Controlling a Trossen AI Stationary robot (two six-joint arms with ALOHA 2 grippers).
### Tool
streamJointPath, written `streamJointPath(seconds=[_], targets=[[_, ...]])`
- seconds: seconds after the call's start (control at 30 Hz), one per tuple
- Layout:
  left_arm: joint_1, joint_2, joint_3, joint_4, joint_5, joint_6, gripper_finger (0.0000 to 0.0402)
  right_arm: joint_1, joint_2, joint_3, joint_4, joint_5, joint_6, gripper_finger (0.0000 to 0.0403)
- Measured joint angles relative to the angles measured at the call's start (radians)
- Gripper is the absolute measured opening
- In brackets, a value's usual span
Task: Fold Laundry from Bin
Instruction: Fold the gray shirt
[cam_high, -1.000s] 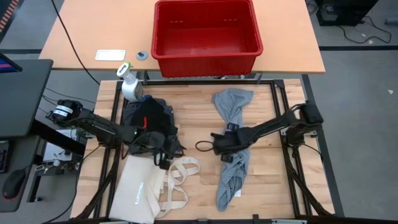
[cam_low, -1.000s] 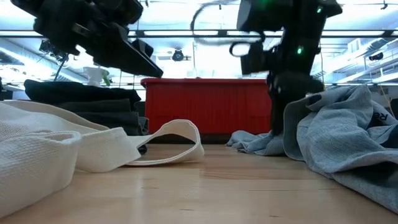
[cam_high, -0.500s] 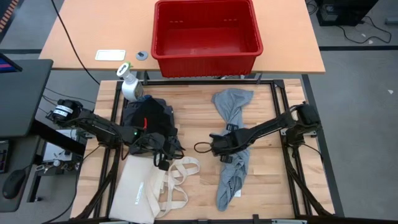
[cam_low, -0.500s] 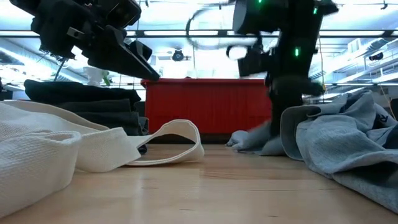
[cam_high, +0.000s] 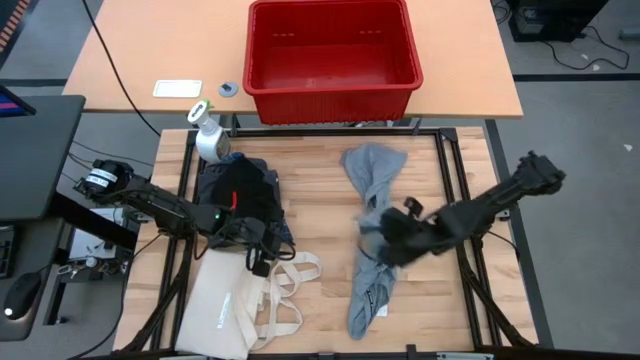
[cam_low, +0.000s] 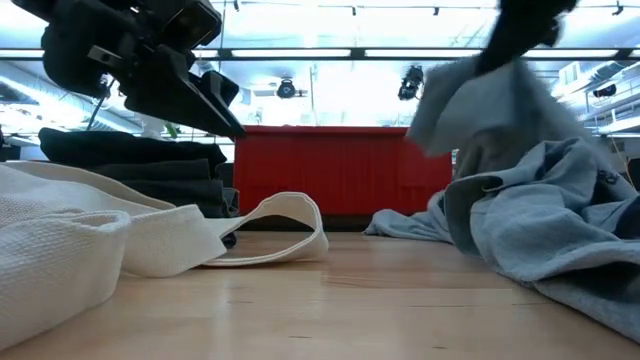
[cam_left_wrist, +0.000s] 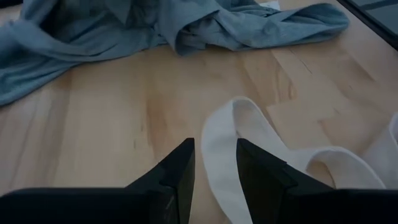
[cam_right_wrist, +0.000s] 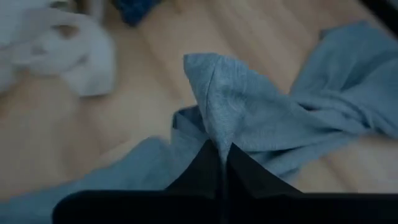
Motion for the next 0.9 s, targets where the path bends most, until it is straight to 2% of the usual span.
streamJointPath(seconds=[0.17, 0.4, 0.53, 0.73, 0.8, 0.9], targets=[[-0.005, 0.0, 0.0, -0.004, 0.0, -0.008, 0.0121, 0.167, -0.087, 0.0, -0.068, -0.051, 0.188, 0.0033], [0.012, 0.002, 0.0, 0.079, 0.0, 0.002, 0.0121, 0.317, -0.092, -0.001, -0.249, -0.411, 0.472, 0.0028], [0.025, 0.002, 0.0, 0.141, 0.0, 0.003, 0.0121, 0.351, -0.066, -0.02, -0.327, -0.56, 0.572, 0.0031], [0.032, 0.002, 0.0, 0.166, 0.0, 0.002, 0.0121, 0.362, -0.017, -0.065, -0.326, -0.662, 0.597, 0.0066], [0.032, 0.002, 0.0, 0.159, 0.0, 0.002, 0.0121, 0.363, 0.012, -0.076, -0.325, -0.752, 0.598, 0.0084], [0.032, 0.002, 0.0, 0.149, 0.0, 0.002, 0.0121, 0.363, 0.047, -0.077, -0.32, -0.973, 0.621, 0.0109]])
